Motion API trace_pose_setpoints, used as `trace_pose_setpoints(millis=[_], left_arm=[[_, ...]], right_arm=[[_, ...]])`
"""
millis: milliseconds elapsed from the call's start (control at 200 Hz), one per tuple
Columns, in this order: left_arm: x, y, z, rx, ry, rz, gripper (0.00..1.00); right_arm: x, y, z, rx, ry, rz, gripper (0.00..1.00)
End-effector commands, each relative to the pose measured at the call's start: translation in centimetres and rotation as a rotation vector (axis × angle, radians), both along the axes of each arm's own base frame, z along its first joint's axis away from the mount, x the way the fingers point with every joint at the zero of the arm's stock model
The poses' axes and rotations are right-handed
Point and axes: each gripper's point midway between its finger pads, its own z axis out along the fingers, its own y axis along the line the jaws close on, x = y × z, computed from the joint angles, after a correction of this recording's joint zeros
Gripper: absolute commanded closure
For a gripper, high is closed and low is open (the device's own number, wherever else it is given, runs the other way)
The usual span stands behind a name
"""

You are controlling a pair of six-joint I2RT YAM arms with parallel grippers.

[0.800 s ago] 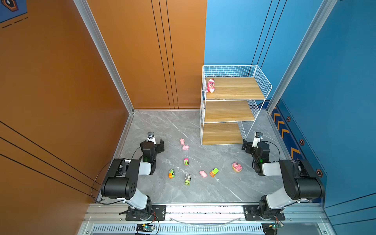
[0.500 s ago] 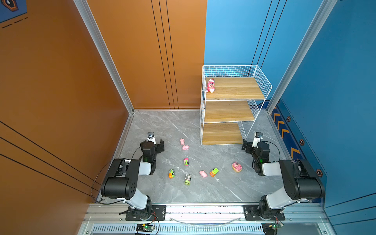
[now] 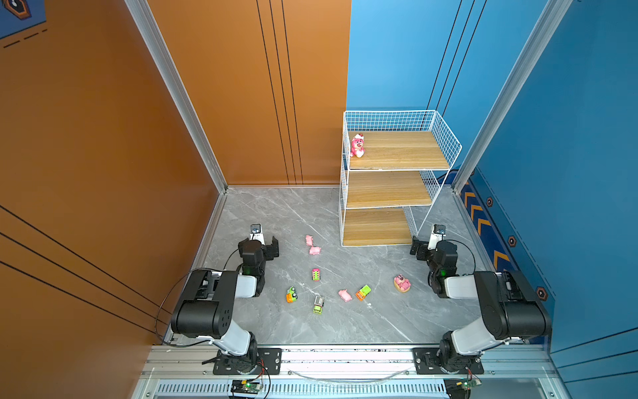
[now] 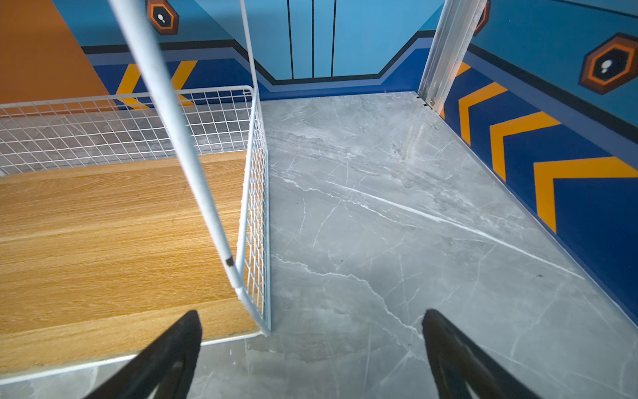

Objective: Place and organize the plastic toys onto the shelf

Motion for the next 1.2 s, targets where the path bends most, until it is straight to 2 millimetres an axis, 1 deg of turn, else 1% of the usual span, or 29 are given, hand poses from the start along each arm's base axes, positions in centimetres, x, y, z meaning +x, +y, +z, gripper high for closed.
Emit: trace_pose_setpoints(millis=[0,265,390,486,526,621,711,816,906,981,1106,1161,1196], left_arm=[[0.0,-0.3,0.0,0.002,-0.004,-0.014,0.02],[0.0,-0.4,0.2,-0.008,-0.009,-0.031,0.0],[0.1,0.1,1.1,-0.011,0.022,-0.005,0.0],[0.1,0.7,1.7,-0.029,0.078,0.031,0.02],[0.0,1.1,1.9,-0.039,0.102,0.057,0.02],[0.1,1.0,2.9,-0.05,0.132,0.073,0.02],[0.4,0.7,4.7,-0.097,0.117,0.084,0.02],[0.7,0.3,6.2,-0.159,0.114,0.091,0.02],[0.8,-0.1,7.3,-0.205,0.119,0.095,0.02],[0.8,-0.4,8.1,-0.247,0.123,0.099,0.02],[1.1,-1.7,9.6,-0.338,0.133,0.077,0.02],[1.3,-2.7,9.9,-0.385,0.142,0.061,0.02],[1.5,-3.4,10.2,-0.412,0.151,0.051,0.02]], right_arm=[[0.2,0.3,0.3,0.011,-0.007,0.005,0.0],[0.0,0.1,0.4,0.006,-0.018,-0.013,0.0],[-0.3,-0.3,0.7,0.011,-0.04,-0.032,0.0],[-0.8,-0.8,1.1,0.018,-0.064,-0.057,0.0],[-1.1,-1.0,1.4,0.018,-0.078,-0.069,0.0],[-1.9,-1.6,2.3,0.017,-0.119,-0.109,0.0],[-2.7,-2.0,3.4,0.017,-0.135,-0.135,0.0],[-3.6,-2.2,4.3,0.036,-0.123,-0.162,0.04],[-5.1,-3.3,5.1,0.054,-0.144,-0.234,0.04],[-6.4,-4.2,5.4,0.076,-0.136,-0.288,0.04],[-7.7,-5.7,6.2,0.162,-0.13,-0.348,0.04],[-7.7,-6.4,6.8,0.213,-0.109,-0.367,0.04],[-7.4,-6.8,7.6,0.241,-0.112,-0.369,0.04]])
